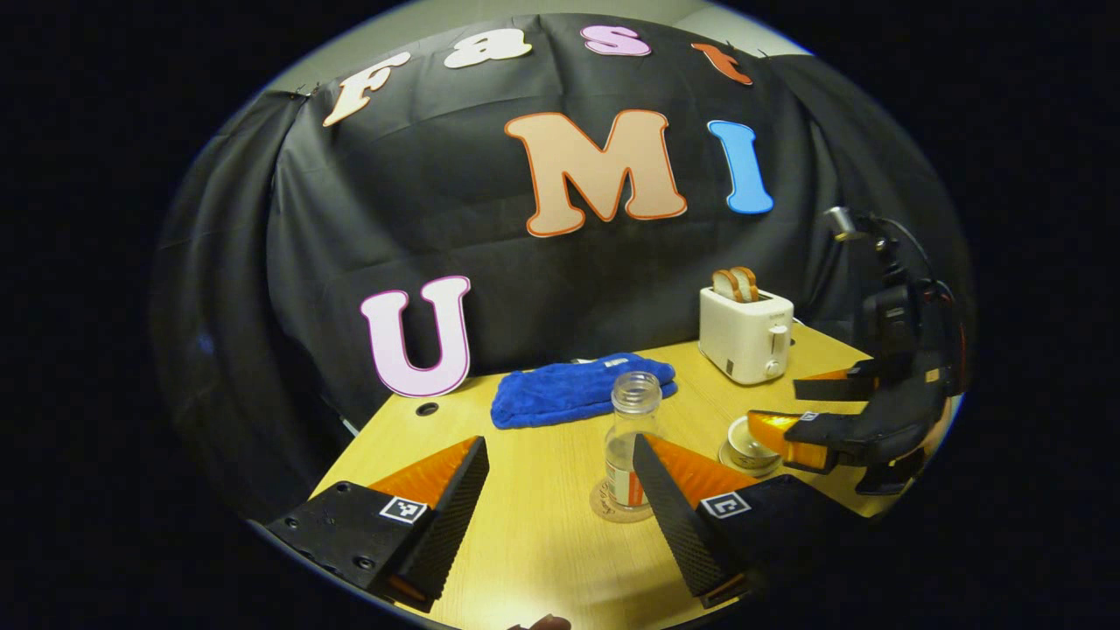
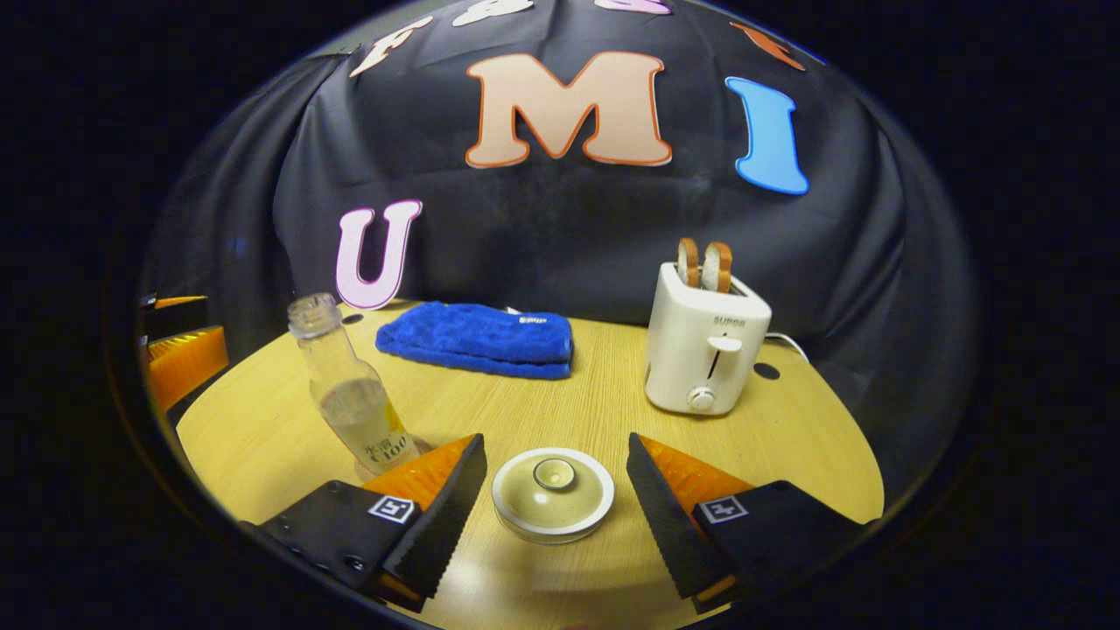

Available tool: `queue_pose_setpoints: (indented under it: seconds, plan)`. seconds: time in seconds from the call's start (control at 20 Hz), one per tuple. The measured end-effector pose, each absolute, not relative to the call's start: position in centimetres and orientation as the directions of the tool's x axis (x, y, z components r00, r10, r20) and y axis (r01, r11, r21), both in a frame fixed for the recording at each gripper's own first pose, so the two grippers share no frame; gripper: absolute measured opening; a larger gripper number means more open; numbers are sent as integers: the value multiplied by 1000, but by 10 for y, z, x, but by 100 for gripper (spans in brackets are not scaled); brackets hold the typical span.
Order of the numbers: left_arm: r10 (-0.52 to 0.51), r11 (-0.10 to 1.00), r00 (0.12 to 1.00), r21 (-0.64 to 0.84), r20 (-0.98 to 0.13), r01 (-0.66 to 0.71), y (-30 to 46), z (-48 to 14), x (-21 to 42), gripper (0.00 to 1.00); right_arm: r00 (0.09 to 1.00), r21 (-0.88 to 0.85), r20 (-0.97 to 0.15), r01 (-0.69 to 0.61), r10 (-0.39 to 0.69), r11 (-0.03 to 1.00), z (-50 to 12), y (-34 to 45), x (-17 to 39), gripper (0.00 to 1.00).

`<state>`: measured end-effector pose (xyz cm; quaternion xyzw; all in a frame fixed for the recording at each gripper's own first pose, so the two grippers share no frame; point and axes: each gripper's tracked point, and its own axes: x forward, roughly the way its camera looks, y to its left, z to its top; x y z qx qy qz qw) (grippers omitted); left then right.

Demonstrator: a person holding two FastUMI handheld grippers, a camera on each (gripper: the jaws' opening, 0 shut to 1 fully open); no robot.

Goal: Open the teacup lid with one hand, grasp the water bottle and pour water into the teacup with the other hand; after pouring, place the water bottle on the coaster and then close the teacup lid.

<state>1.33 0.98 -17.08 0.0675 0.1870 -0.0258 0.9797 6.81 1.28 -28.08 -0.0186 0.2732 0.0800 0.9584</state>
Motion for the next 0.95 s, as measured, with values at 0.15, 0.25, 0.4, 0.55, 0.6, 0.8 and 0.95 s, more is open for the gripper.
queue_pose_setpoints:
  seconds: [0.15,0.25,0.4,0.55,0.6,0.8,0.95]
  plan:
    - [-29,996,939,69,-343,56,6,-158,19,97,871,7,-469,-160,145,987,-245,12,60,100]
    - [-25,997,947,60,-320,47,8,-145,25,96,889,4,-437,-154,140,988,-222,7,53,99]
    - [-23,998,960,44,-278,36,8,-126,31,96,917,20,-379,-125,123,992,-186,-2,42,98]
    - [-25,998,970,50,-244,38,6,-109,32,96,937,38,-336,-82,90,996,-159,-14,30,100]
    - [-18,997,970,63,-243,34,7,-107,32,96,945,37,-317,-70,78,997,-150,-18,26,100]
    - [-21,998,976,59,-218,35,6,-93,31,96,963,24,-264,-54,58,998,-129,-25,16,100]
    - [-21,998,978,55,-207,34,7,-84,31,100,969,1,-245,-38,37,999,-119,-32,18,100]
